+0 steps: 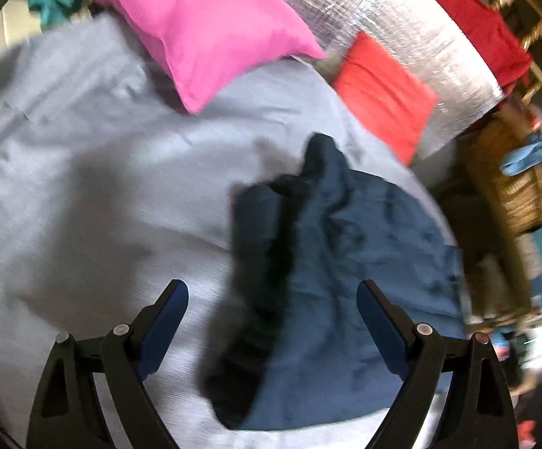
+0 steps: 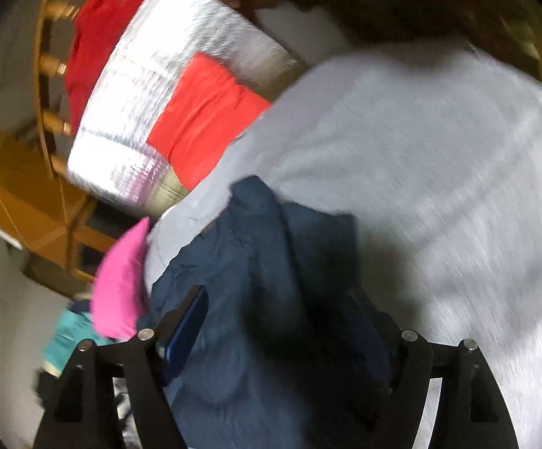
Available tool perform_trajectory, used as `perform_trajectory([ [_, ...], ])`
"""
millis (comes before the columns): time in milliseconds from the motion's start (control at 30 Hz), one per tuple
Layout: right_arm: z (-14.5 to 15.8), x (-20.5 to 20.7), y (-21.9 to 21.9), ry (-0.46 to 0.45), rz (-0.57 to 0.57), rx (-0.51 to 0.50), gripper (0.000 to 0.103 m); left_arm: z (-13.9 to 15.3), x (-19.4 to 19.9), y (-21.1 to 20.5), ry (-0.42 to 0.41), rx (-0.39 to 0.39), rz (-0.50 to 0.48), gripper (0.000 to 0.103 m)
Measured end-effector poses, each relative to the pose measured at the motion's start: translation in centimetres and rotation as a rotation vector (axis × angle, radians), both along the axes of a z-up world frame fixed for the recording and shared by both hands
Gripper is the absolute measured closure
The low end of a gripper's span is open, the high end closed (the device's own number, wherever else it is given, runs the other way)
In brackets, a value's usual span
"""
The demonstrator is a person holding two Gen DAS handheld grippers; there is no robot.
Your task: Fold large clothes
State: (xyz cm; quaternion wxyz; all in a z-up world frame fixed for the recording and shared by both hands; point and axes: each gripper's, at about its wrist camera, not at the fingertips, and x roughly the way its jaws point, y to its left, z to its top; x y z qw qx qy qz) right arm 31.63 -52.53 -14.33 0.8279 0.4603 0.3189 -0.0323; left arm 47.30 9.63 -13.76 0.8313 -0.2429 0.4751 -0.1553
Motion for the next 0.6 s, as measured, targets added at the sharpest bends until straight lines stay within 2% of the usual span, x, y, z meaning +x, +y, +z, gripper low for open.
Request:
perform_trajectory([
  [67,-2.0,-0.5,-1.0,0.027,-0.017,0.042,0.024,-0.9,0.5,-0.1,0.045,-0.082,-0.02,0.011],
  [133,-3.5,0.0,-1.3,0.055,0.001,0.083,0.023,-1.7,1.0,-0.4,0.078,-0.121,-0.02,0.011],
  [267,-5.1,1.9,-0.9,0.08,0.075,0.129,0.023,-2.6,1.7,-1.1,0.126,-0.146,-0.008,0.011],
  [333,-5.7,3.1,-0.5,0.101,0.107,0.135,0.023,-3.0,2.2,-1.5,0.14,-0.129,-0.004,0.011],
  [500,-6.7,4.6,-0.6,0.105,0.141,0.158,0.022,-3.9,2.9,-3.4,0.165,-0.018,-0.007,0.011],
  [600,-7.6,5.5,-0.7,0.112,0.146,0.19,0.022,-4.8,3.2,-4.3,0.189,0.011,-0.037,0.011],
])
